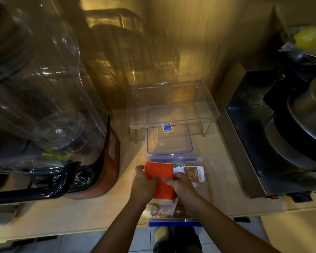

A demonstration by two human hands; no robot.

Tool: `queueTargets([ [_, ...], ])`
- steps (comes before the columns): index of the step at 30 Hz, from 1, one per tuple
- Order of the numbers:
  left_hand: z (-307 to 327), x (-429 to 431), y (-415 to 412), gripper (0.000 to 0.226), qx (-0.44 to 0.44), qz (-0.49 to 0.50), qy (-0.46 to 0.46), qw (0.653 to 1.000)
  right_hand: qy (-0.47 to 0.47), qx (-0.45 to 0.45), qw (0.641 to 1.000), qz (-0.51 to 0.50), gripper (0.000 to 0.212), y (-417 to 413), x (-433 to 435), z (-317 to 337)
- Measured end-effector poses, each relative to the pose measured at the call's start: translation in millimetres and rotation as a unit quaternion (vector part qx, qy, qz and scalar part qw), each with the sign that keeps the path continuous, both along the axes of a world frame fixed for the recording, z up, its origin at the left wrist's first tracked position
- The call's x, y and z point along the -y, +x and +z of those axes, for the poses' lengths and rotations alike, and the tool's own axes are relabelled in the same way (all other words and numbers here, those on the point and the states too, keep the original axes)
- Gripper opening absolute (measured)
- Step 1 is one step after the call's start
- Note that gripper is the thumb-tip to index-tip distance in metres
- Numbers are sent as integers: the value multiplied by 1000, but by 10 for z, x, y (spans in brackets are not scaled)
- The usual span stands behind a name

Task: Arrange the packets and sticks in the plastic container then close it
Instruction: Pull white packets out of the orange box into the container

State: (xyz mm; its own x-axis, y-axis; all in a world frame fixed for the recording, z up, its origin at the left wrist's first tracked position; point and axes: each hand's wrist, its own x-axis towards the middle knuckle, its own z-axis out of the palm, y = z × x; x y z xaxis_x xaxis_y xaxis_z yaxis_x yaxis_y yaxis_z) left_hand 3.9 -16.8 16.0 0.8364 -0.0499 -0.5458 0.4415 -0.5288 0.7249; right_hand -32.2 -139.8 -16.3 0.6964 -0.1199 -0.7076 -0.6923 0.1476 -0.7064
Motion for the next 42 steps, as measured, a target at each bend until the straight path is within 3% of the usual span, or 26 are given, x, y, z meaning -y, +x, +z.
queueTargets([
  [3, 17, 2, 1, 37, -6, 27, -38, 999, 112, -56, 991, -48, 44, 22, 123, 25],
  [7, 70, -1, 36, 26, -3, 81, -109, 991, 195, -49, 978, -58, 53, -22, 211, 95],
  [10, 126, -34, 82, 29, -14, 103, -131, 986, 178, -9, 983, -38, 59, -46, 278, 149],
  [16, 336, -142, 200, 42, -41, 81, -180, 979, 139, 78, 986, -44, 38, 43, 449, 372],
  [21, 548, -192, 278, 39, -9, 11, -180, 984, 124, 126, 984, -9, 62, 145, 536, 535],
  [26, 727, -216, 326, 38, -18, -3, -203, 979, 168, 158, 973, 21, 47, 241, 541, 515],
  [30, 785, -236, 335, 26, 60, 30, -165, 984, 207, 191, 960, 5, 32, 322, 555, 399],
  [33, 818, -245, 315, 35, 129, 59, -120, 983, 44, 168, 985, -9, 4, 387, 469, 228],
  [35, 833, -276, 309, 48, 167, 63, -64, 982, -64, 152, 986, 34, 19, 390, 386, 79],
  [36, 836, -296, 311, 51, 181, 62, -41, 981, -123, 168, 971, 113, 19, 365, 352, 9],
  [37, 833, -318, 311, 52, 192, 60, -23, 979, -215, 200, 928, 231, 14, 356, 325, -58],
  [39, 812, -348, 292, 52, 205, 55, 1, 977, -362, 240, 793, 428, 17, 336, 249, -151],
  [40, 793, -360, 283, 52, 209, 53, 10, 976, -383, 257, 751, 472, 25, 328, 209, -170],
  [42, 740, -374, 258, 52, 212, 48, 15, 976, -402, 290, 704, 510, 33, 335, 96, -214],
])
